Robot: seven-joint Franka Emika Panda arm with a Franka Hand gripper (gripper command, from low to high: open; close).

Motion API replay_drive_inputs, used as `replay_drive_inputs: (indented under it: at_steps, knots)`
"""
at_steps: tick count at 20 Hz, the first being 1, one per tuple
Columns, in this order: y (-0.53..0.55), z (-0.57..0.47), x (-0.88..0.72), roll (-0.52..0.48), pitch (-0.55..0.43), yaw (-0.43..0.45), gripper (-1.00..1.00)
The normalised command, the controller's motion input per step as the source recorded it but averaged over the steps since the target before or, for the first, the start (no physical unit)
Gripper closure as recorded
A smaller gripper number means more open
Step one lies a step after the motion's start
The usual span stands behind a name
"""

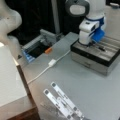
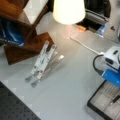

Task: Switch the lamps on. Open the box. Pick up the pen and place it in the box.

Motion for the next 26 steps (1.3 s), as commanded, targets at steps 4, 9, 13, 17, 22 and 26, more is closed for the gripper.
replay_drive_inputs:
  at_steps: [4,9,13,17,22,26]
  knots:
    - [-0.39,0.21,0.11,-0.011,0.06,0.155,-1.0]
    - [-0.61,0.22,0.11,0.026,0.048,0.089,-1.0]
    - [-0.54,0.17,-0.01,0.051,0.069,0.043,-1.0]
    - [-0.43,0.14,-0.07,0.07,0.031,-0.026,-1.0]
    - [-0.38,0.09,-0.08,0.128,0.102,-0.105,-1.0]
    - [-0.28,0.02,-0.07,0.147,0.026,-0.029,-1.0]
